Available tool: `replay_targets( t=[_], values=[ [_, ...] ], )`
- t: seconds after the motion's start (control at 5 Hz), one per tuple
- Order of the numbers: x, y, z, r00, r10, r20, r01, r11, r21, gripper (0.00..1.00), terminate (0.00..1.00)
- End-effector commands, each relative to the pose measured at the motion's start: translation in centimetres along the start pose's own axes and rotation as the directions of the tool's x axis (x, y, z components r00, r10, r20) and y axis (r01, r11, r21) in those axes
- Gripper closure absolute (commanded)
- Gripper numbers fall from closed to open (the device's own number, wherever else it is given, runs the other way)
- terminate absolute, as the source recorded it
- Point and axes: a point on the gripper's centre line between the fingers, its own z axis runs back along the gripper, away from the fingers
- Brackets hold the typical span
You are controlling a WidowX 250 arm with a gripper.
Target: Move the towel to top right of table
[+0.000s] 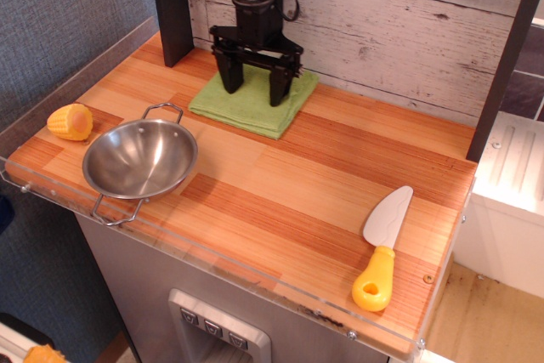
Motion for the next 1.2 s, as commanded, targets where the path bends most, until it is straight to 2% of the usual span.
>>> replay_targets(
  t=[0.0, 0.4, 0.6, 1.0],
  values=[
    [0.9, -7.1, 0.3, 0.996, -0.083, 0.025, 0.084, 0.996, -0.030, 0.00, 0.00],
    [2.3, -12.3, 1.2, 0.992, -0.107, 0.061, 0.110, 0.993, -0.048, 0.00, 0.00],
    [2.3, -13.8, 1.6, 0.991, -0.113, 0.070, 0.116, 0.992, -0.043, 0.00, 0.00],
    [1.4, -13.8, 2.0, 0.996, -0.068, 0.059, 0.067, 0.998, 0.002, 0.00, 0.00]
  ],
)
